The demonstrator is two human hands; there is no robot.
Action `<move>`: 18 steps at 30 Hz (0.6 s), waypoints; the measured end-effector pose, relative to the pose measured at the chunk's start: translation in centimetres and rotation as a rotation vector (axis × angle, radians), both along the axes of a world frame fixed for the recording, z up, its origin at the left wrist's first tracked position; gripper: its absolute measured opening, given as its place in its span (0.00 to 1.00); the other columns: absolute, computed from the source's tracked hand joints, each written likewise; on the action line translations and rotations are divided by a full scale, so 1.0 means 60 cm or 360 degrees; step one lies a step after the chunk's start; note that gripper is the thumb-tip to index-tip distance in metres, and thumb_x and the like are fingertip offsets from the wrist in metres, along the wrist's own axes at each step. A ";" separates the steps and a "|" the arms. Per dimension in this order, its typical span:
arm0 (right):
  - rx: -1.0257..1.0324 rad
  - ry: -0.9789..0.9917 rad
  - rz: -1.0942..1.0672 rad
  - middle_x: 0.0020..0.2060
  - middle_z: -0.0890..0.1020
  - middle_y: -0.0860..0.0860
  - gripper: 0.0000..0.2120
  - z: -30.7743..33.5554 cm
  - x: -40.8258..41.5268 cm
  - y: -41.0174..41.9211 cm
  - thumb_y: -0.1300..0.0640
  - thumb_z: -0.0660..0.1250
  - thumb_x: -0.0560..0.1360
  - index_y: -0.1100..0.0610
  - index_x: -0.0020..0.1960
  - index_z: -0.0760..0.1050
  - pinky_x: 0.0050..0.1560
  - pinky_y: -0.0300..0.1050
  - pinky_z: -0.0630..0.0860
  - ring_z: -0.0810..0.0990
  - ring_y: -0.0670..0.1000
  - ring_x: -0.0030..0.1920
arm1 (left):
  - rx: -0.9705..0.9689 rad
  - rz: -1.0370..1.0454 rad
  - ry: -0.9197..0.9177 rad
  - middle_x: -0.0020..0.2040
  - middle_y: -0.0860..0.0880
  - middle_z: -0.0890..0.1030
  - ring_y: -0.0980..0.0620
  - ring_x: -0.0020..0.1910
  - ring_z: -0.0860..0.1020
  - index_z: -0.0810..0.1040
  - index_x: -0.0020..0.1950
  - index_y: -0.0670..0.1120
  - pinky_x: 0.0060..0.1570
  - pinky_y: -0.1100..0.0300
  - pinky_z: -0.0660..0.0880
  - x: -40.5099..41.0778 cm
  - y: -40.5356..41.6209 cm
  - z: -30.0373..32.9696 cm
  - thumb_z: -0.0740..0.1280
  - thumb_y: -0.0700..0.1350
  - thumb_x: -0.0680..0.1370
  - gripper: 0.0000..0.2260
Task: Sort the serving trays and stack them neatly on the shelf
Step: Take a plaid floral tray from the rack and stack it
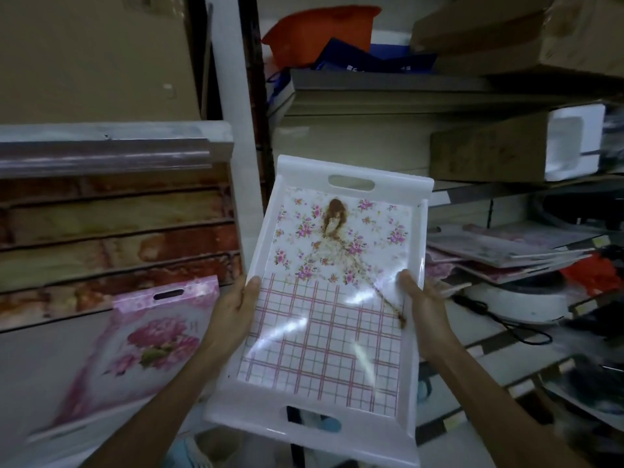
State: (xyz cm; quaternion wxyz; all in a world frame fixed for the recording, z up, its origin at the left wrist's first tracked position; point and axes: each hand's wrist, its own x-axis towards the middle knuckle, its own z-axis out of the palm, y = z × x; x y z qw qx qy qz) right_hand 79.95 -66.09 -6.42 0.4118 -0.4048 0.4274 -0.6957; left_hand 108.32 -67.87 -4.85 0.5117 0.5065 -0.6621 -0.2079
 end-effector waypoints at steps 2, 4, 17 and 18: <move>-0.0019 0.0018 0.0054 0.43 0.84 0.44 0.09 0.000 0.031 -0.008 0.54 0.62 0.80 0.54 0.57 0.77 0.40 0.36 0.77 0.84 0.41 0.39 | 0.0006 0.0047 0.0004 0.48 0.59 0.80 0.66 0.45 0.77 0.75 0.62 0.51 0.42 0.76 0.70 0.034 0.004 -0.005 0.55 0.51 0.83 0.13; -0.0010 0.0028 0.0116 0.49 0.84 0.45 0.11 0.002 0.062 -0.015 0.54 0.62 0.80 0.54 0.60 0.77 0.44 0.36 0.76 0.83 0.42 0.47 | 0.0023 0.0074 0.0034 0.48 0.61 0.79 0.66 0.46 0.77 0.75 0.61 0.54 0.41 0.75 0.71 0.065 0.010 -0.008 0.55 0.51 0.83 0.12; -0.0001 0.0118 0.0434 0.49 0.85 0.44 0.09 0.005 0.260 -0.071 0.54 0.61 0.81 0.51 0.59 0.77 0.37 0.30 0.78 0.85 0.39 0.44 | 0.0080 0.0285 0.0168 0.50 0.52 0.84 0.54 0.46 0.84 0.77 0.61 0.50 0.40 0.66 0.80 0.260 0.049 -0.035 0.58 0.53 0.82 0.14; 0.0003 0.0122 0.0458 0.50 0.85 0.45 0.10 0.006 0.275 -0.074 0.54 0.61 0.81 0.51 0.59 0.77 0.36 0.30 0.78 0.85 0.39 0.44 | 0.0084 0.0304 0.0186 0.50 0.51 0.84 0.54 0.45 0.84 0.76 0.61 0.50 0.40 0.64 0.80 0.273 0.050 -0.036 0.58 0.53 0.82 0.13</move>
